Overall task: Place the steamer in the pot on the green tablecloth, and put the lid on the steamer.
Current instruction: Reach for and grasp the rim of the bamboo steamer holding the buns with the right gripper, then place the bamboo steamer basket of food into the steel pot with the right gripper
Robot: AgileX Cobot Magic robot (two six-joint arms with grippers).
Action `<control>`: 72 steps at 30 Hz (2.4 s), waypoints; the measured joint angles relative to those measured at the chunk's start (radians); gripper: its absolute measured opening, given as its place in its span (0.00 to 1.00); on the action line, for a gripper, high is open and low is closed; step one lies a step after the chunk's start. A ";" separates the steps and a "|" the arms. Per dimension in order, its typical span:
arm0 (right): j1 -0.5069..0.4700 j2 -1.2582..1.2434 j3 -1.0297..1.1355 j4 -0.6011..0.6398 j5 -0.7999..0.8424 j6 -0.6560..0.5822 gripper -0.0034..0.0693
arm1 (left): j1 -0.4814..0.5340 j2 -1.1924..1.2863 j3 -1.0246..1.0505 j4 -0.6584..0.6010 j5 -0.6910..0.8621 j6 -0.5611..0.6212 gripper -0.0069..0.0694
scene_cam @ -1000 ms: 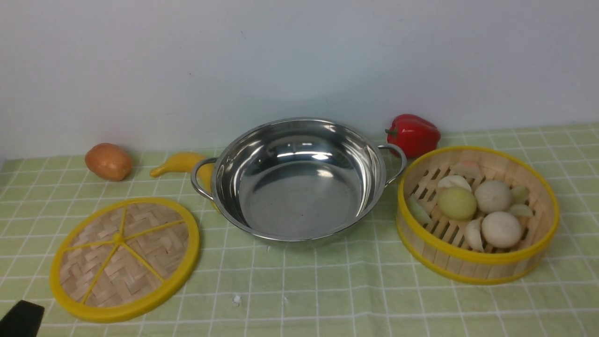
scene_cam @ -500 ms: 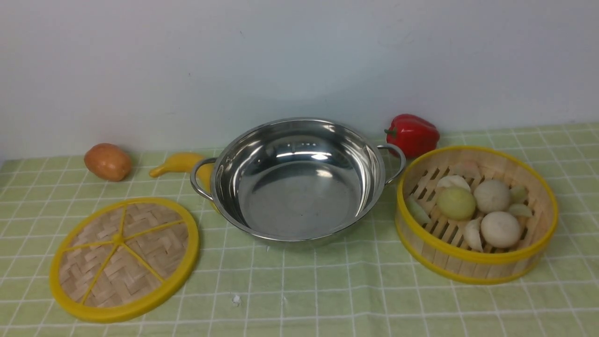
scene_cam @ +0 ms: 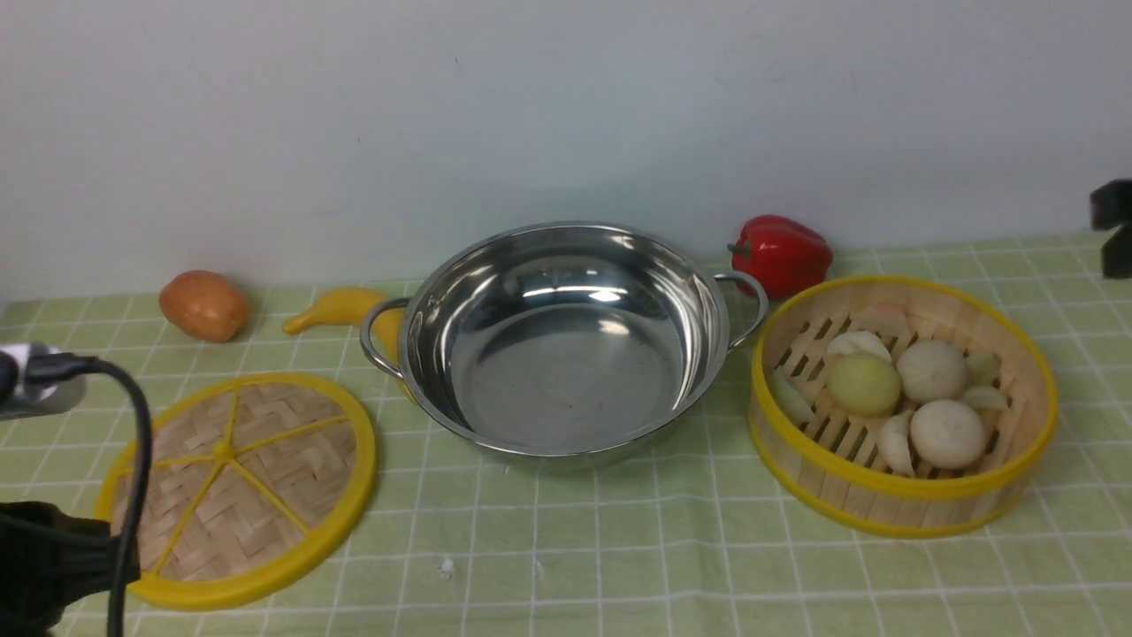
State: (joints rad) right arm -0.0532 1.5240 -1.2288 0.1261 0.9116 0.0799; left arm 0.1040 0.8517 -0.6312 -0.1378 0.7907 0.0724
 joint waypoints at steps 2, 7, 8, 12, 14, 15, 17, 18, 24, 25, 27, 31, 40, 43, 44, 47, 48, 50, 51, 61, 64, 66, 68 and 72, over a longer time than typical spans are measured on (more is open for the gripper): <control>0.000 0.078 0.000 -0.021 -0.022 0.007 0.38 | 0.000 0.085 -0.018 0.000 0.003 0.000 0.24; 0.000 0.212 0.000 -0.043 -0.093 0.013 0.38 | 0.000 0.234 -0.036 0.002 0.001 0.000 0.24; 0.000 0.234 0.000 -0.047 -0.109 0.014 0.38 | 0.000 0.258 -0.036 0.003 0.001 0.001 0.24; 0.000 0.279 0.000 -0.050 -0.143 0.015 0.38 | 0.000 0.315 -0.037 0.003 0.000 0.002 0.24; 0.000 0.293 0.000 -0.050 -0.158 0.015 0.38 | 0.000 0.331 -0.037 0.003 0.000 0.003 0.24; 0.000 0.301 0.000 -0.050 -0.166 0.015 0.38 | 0.000 0.334 -0.037 0.003 -0.002 0.003 0.24; 0.000 0.323 0.000 -0.050 -0.179 0.015 0.38 | 0.000 0.335 -0.037 0.005 -0.009 0.005 0.26; 0.000 0.335 0.000 -0.050 -0.183 0.015 0.38 | 0.000 0.335 -0.038 0.006 -0.009 0.007 0.26; 0.000 0.392 -0.001 -0.050 -0.187 0.016 0.34 | 0.000 0.335 -0.040 0.007 -0.012 0.017 0.26; 0.000 0.406 -0.001 -0.046 -0.184 0.019 0.23 | 0.000 0.335 -0.040 0.007 -0.013 0.017 0.26; 0.000 0.407 -0.003 -0.054 -0.176 0.026 0.13 | 0.000 0.335 -0.040 0.007 -0.013 0.017 0.26; 0.000 0.390 -0.006 -0.091 -0.125 0.008 0.13 | 0.000 0.335 -0.040 0.012 -0.013 0.017 0.27; 0.000 0.235 -0.004 -0.160 0.028 0.012 0.13 | 0.000 0.335 -0.040 0.013 -0.013 0.018 0.28; 0.000 0.166 -0.004 -0.132 0.040 0.011 0.13 | 0.000 0.335 -0.040 0.014 -0.013 0.018 0.29; 0.001 0.154 -0.008 -0.114 0.044 0.006 0.13 | 0.000 0.335 -0.040 0.014 -0.013 0.018 0.29; 0.023 0.153 -0.056 -0.055 0.073 -0.009 0.13 | 0.000 0.335 -0.040 0.014 -0.013 0.018 0.29; 0.026 0.154 -0.061 -0.055 0.075 -0.009 0.13 | 0.000 0.335 -0.040 0.014 -0.013 0.018 0.29; 0.081 0.186 -0.150 -0.020 0.094 -0.013 0.13 | 0.000 0.335 -0.040 0.014 -0.013 0.018 0.29; 0.112 0.213 -0.200 -0.009 0.103 -0.010 0.13 | 0.000 0.335 -0.040 0.014 -0.013 0.018 0.29; 0.385 0.622 -0.859 0.011 0.297 0.083 0.13 | 0.000 0.335 -0.040 0.014 -0.012 0.018 0.29; 0.428 0.746 -1.026 -0.021 0.332 0.095 0.13 | 0.000 0.335 -0.040 0.014 -0.012 0.018 0.29; 0.443 0.806 -1.101 -0.036 0.335 0.100 0.13 | 0.000 0.335 -0.040 0.014 -0.012 0.018 0.29; 0.461 0.895 -1.206 -0.046 0.337 0.103 0.13 | 0.000 0.335 -0.040 0.014 -0.012 0.018 0.29; 0.479 0.965 -1.303 -0.043 0.339 0.106 0.13 | 0.000 0.335 -0.040 0.014 -0.013 0.018 0.29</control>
State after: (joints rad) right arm 0.4260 2.4893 -2.5318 0.0832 1.2506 0.1857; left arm 0.1040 1.1870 -0.6709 -0.1237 0.7775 0.0901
